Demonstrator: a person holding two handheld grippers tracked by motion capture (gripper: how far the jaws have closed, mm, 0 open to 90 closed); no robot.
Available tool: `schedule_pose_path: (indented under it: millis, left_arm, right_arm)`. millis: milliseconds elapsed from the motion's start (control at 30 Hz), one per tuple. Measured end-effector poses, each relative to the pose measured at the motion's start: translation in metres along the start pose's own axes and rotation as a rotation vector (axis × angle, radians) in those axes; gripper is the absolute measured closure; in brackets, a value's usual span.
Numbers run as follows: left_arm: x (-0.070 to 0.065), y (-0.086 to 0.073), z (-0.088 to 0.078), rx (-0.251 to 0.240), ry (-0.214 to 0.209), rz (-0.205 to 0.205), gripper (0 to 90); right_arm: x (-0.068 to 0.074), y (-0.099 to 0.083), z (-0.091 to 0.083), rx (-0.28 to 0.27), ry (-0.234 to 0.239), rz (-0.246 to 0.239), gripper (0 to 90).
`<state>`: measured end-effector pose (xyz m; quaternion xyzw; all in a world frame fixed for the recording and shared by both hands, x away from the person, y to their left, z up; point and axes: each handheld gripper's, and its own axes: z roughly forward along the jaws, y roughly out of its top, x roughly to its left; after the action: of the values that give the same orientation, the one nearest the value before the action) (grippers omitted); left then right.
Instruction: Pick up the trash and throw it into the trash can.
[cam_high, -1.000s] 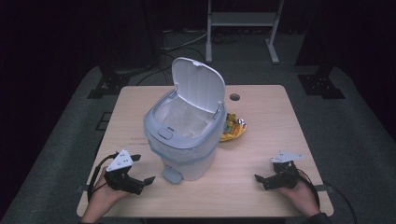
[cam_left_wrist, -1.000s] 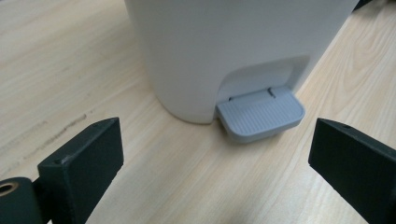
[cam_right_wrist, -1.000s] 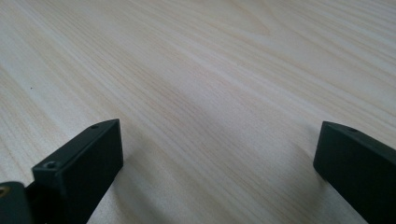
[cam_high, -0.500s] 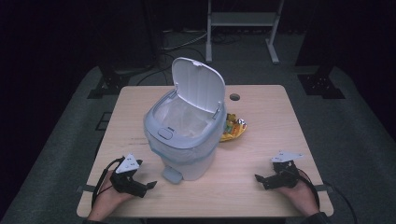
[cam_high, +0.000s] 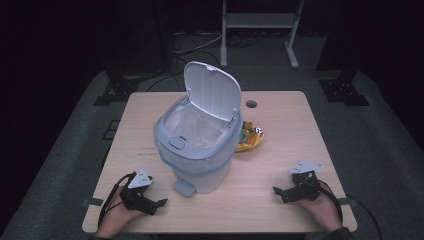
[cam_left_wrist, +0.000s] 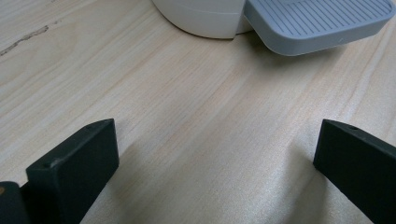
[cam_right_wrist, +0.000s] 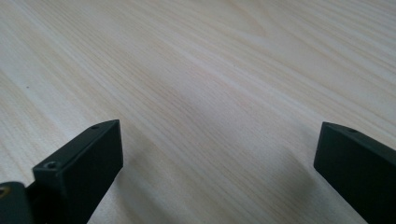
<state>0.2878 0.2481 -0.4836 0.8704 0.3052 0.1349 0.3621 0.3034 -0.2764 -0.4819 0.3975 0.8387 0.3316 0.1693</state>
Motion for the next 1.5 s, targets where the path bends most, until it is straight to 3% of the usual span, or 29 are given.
schedule_pose_path:
  millis: [900, 1000, 1400, 1500]
  left_arm:
    - [0.0, 0.0, 0.0, 0.0, 0.001, -0.002, 0.0]
    - [0.0, 0.0, 0.0, 0.0, 0.001, -0.002, 0.0]
    - [0.0, 0.0, 0.0, 0.003, 0.001, 0.0, 0.0]
    - [0.0, 0.0, 0.0, 0.003, 0.001, 0.0, 0.0]
  right_arm:
    - [-0.004, 0.025, -0.014, -0.036, 0.072, 0.018, 0.5]
    - [-0.005, 0.028, -0.015, -0.051, 0.089, 0.019, 4.4]
    - [-0.008, 0.041, -0.02, -0.069, 0.101, 0.019, 6.0]
    - [-0.009, 0.045, -0.022, -0.076, 0.11, 0.02, 11.2]
